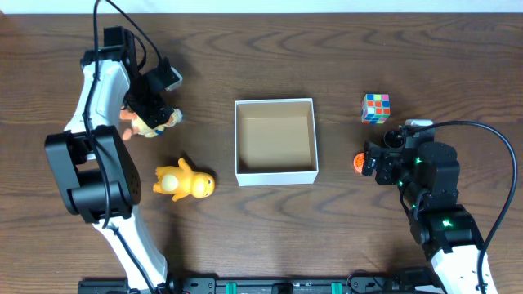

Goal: Pack container
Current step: 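Reach the left gripper forward over the white plush duck, then lower the left gripper and grasp the plush duck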

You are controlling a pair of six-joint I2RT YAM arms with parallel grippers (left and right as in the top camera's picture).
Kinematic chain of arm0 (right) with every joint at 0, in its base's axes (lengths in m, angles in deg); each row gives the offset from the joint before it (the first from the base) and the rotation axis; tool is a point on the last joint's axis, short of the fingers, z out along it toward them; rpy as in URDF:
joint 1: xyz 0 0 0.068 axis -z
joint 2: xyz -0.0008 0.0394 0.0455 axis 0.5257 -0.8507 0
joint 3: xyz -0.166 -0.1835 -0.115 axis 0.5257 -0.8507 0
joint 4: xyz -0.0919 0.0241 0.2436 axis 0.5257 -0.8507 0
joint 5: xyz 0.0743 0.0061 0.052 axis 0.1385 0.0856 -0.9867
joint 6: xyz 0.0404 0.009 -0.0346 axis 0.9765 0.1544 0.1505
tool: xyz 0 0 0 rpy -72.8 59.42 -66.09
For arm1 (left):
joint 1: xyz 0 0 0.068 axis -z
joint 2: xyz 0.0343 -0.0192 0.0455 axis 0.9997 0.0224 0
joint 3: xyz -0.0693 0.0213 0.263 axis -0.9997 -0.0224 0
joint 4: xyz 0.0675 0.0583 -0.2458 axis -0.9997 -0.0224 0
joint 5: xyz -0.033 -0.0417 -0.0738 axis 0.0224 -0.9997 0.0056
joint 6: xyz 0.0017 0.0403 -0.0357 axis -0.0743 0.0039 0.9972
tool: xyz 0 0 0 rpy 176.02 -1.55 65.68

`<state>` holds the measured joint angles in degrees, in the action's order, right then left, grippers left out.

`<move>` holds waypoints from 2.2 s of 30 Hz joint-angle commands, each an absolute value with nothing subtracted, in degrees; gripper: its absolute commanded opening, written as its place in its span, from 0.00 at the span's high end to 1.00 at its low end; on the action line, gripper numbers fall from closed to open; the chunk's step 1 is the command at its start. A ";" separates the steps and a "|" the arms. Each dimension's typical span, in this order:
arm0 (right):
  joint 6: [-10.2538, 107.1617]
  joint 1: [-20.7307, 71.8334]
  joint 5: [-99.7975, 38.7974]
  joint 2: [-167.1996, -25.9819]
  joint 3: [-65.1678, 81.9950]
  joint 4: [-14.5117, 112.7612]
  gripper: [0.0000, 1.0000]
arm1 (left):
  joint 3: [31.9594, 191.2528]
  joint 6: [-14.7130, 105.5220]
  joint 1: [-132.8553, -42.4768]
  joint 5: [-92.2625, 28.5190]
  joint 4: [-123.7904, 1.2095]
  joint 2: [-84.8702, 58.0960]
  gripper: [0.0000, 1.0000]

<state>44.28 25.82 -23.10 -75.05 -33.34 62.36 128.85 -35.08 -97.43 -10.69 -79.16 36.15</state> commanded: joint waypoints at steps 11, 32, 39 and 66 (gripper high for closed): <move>47.84 26.20 -20.72 -74.96 -32.01 62.14 0.01 | 129.57 -36.20 -98.34 -10.04 -81.37 40.20 0.02; 47.84 26.20 -20.76 -74.96 -32.01 61.48 0.01 | 129.46 -36.00 -98.34 -14.12 -84.71 40.22 0.30; 47.84 26.20 -20.78 -74.96 -32.01 61.48 0.01 | 129.46 -36.00 -98.34 -14.12 -85.54 40.22 0.37; 47.82 26.20 -20.76 -74.96 -30.81 57.75 0.01 | 126.60 -33.90 -98.23 -14.12 -86.76 40.24 0.89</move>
